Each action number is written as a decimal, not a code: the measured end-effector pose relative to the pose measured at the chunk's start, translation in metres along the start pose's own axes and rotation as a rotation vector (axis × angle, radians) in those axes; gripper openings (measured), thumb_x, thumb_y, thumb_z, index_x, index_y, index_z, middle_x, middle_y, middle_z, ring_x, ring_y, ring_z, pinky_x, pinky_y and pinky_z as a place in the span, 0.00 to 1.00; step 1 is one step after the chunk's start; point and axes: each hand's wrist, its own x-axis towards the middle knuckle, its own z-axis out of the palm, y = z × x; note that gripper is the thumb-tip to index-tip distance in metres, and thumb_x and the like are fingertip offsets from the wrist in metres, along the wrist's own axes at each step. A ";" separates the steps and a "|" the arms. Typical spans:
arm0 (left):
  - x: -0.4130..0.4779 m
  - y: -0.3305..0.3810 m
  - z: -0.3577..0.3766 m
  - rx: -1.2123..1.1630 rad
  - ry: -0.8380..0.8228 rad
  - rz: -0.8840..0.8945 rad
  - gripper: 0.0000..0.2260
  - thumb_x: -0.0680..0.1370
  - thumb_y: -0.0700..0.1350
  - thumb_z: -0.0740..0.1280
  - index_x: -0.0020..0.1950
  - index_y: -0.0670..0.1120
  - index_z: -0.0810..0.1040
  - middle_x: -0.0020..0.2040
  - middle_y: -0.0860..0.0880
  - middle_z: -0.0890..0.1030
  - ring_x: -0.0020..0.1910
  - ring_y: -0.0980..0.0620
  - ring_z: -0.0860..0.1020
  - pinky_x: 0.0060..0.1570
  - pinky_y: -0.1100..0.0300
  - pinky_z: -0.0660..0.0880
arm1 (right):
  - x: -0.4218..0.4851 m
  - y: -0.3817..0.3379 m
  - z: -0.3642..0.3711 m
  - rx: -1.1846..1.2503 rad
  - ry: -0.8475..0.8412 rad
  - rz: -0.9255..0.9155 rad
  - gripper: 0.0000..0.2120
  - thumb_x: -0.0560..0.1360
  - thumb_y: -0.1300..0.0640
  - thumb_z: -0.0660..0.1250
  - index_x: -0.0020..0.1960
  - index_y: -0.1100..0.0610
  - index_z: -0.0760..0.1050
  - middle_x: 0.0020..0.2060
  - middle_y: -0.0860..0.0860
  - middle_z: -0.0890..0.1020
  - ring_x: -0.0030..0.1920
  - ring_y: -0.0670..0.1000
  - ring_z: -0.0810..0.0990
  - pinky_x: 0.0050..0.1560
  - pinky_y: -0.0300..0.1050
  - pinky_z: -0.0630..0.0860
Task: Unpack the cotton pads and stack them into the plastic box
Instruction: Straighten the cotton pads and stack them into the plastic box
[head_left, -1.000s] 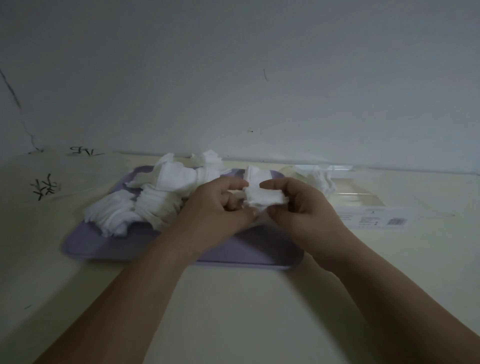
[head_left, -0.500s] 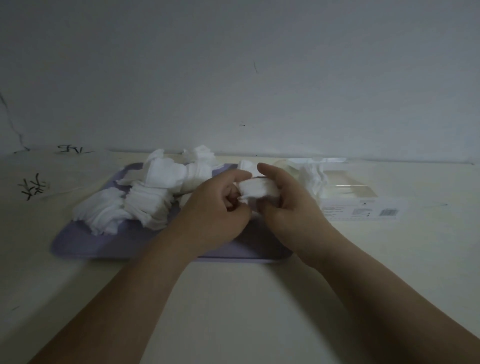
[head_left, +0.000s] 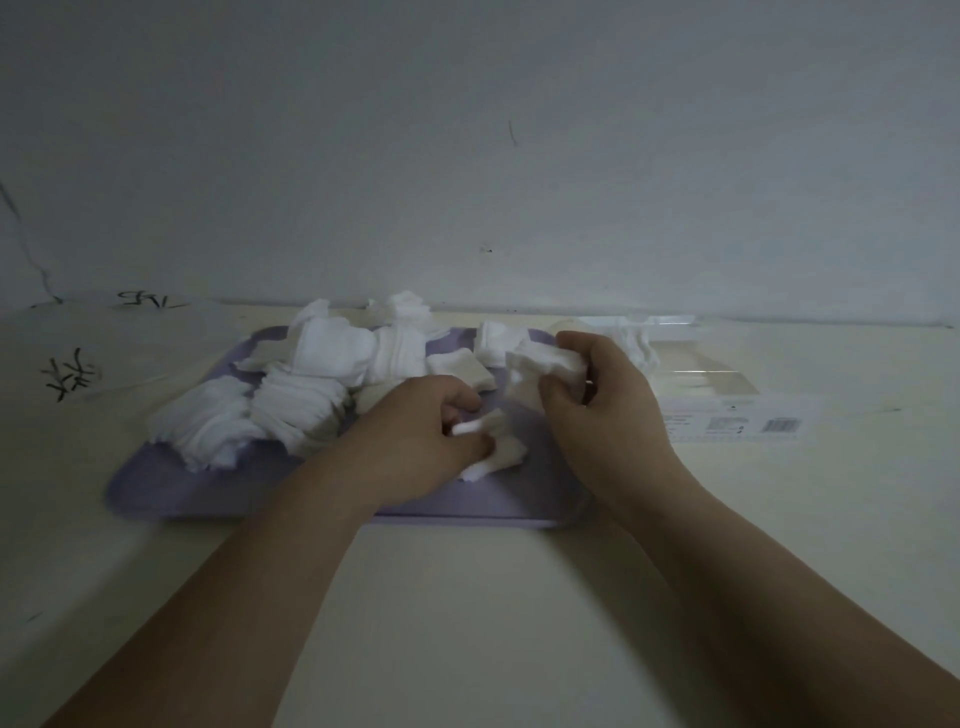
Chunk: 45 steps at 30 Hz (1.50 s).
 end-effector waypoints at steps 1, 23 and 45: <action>-0.001 -0.001 -0.001 -0.088 0.008 0.005 0.11 0.76 0.47 0.77 0.57 0.50 0.83 0.44 0.53 0.83 0.38 0.56 0.80 0.41 0.55 0.80 | 0.000 0.000 -0.001 0.007 -0.003 0.001 0.19 0.79 0.61 0.68 0.68 0.48 0.75 0.52 0.41 0.82 0.50 0.41 0.81 0.51 0.27 0.74; -0.009 0.012 -0.011 -0.577 0.224 0.196 0.06 0.75 0.38 0.78 0.47 0.49 0.87 0.47 0.39 0.87 0.50 0.36 0.84 0.59 0.35 0.79 | 0.001 -0.002 -0.007 0.513 -0.335 0.075 0.14 0.80 0.71 0.68 0.52 0.54 0.84 0.47 0.57 0.89 0.47 0.53 0.89 0.46 0.42 0.82; -0.006 0.009 -0.006 -0.601 0.311 0.120 0.08 0.76 0.35 0.76 0.53 0.44 0.84 0.40 0.44 0.85 0.36 0.52 0.81 0.38 0.61 0.80 | 0.007 0.002 -0.003 0.679 -0.219 0.185 0.09 0.80 0.66 0.71 0.58 0.58 0.85 0.67 0.60 0.81 0.55 0.59 0.87 0.58 0.57 0.85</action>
